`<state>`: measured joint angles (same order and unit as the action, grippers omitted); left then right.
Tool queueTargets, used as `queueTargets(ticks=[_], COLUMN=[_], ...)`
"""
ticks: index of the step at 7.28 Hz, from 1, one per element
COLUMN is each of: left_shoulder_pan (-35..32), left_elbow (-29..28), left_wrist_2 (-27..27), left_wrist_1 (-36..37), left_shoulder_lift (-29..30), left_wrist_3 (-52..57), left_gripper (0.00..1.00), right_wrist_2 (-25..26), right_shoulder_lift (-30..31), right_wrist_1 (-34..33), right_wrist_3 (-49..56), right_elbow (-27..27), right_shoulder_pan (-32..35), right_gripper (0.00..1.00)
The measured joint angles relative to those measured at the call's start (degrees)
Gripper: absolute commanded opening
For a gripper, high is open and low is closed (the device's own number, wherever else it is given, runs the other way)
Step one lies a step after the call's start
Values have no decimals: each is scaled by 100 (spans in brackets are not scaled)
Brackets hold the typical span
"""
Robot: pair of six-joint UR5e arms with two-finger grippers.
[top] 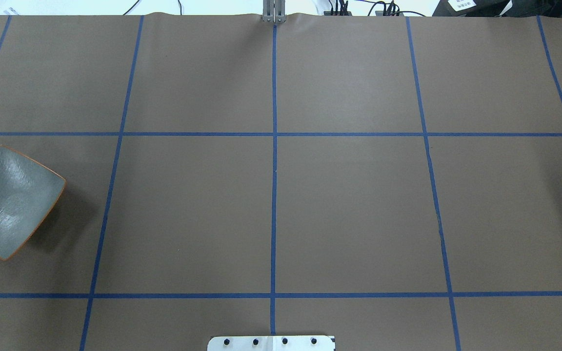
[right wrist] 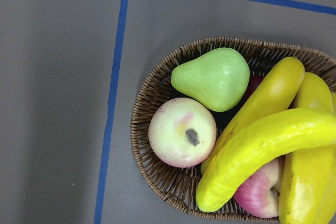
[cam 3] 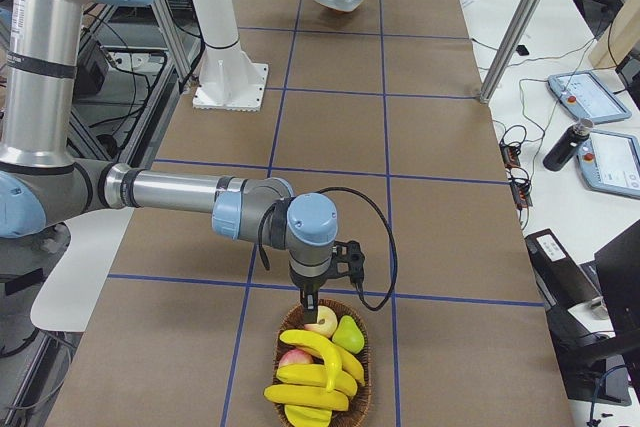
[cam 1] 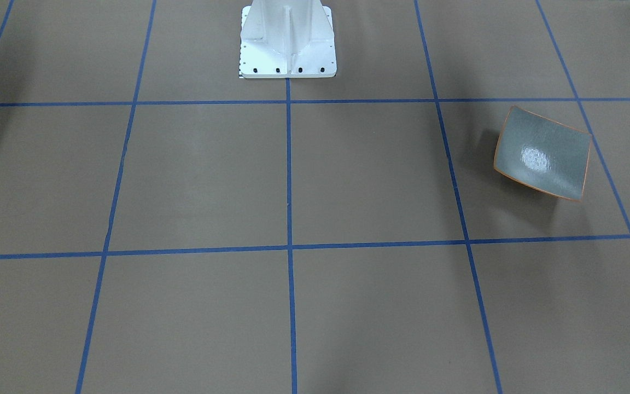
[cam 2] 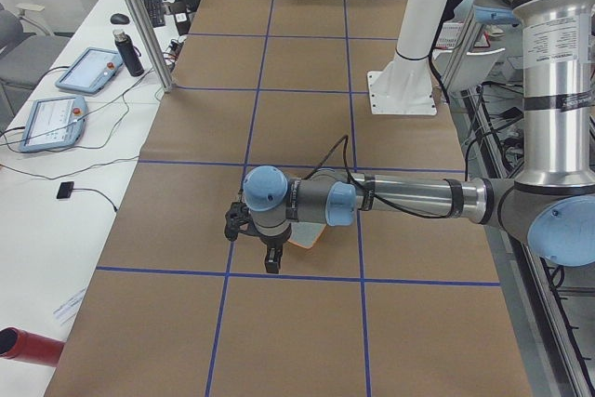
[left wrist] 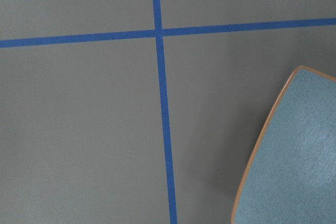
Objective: Transfer all bananas from basket to plate
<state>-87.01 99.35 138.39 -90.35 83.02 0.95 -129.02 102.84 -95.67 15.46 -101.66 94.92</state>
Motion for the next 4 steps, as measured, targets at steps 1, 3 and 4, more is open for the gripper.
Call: queueTargets(ticks=[1,3,4], left_shoulder_pan=[0,0,0], left_elbow=[8,22,34], left_wrist_2=[7,19,21], left_wrist_1=[0,-3,-4], left_shoulder_lift=[2,8,8], left_wrist_3=[-1,-11,-13], left_gripper=[100,100,100], right_wrist_2=[-2,-10,-10], right_shoulder_lift=[0,-1,-1], right_wrist_1=[1,-3,-4], right_wrist_3=[3,8,7], right_elbow=[-2,-43,-122], right_shoulder_pan=[0,0,0], right_gripper=[100,100,100])
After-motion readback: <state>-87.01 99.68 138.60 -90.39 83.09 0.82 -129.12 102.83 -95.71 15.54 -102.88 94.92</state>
